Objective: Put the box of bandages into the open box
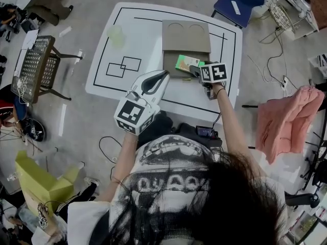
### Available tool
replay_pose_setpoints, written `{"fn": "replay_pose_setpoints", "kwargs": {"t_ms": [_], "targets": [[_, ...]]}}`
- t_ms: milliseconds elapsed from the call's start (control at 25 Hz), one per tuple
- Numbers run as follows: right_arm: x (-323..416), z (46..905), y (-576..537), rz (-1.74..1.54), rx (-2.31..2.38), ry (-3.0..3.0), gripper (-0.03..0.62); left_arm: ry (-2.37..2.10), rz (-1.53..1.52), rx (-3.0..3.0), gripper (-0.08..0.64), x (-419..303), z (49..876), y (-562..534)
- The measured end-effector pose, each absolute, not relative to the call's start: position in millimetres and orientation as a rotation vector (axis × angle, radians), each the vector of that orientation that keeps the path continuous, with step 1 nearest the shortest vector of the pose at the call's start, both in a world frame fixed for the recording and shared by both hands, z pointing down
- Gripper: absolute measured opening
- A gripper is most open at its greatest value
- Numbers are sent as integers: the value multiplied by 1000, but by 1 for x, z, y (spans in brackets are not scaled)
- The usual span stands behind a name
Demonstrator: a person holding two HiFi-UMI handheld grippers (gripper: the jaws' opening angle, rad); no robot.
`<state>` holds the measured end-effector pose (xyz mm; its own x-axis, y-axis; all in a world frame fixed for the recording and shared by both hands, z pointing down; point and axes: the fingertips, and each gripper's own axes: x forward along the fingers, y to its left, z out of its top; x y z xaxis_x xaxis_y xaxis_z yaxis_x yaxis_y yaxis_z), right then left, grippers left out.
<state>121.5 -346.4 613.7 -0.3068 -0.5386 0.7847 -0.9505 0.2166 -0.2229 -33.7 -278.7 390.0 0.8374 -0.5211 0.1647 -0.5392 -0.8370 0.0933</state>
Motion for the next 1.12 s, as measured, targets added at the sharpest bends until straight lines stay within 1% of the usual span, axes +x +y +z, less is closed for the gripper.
{"fn": "replay_pose_setpoints", "kwargs": {"t_ms": [440, 760, 1000, 1120], "targets": [[119, 595, -342, 953, 1379, -2024, 331, -810, 199, 2891, 0, -24, 389, -273], [104, 550, -336, 904, 1375, -2190, 295, -818, 199, 2892, 0, -19, 389, -268], [90, 507, -320, 856, 1371, -2347, 252, -832, 204, 2886, 0, -16, 389, -261], [89, 487, -307, 837, 1379, -2412, 220, -844, 207, 2879, 0, -12, 388, -256]]}}
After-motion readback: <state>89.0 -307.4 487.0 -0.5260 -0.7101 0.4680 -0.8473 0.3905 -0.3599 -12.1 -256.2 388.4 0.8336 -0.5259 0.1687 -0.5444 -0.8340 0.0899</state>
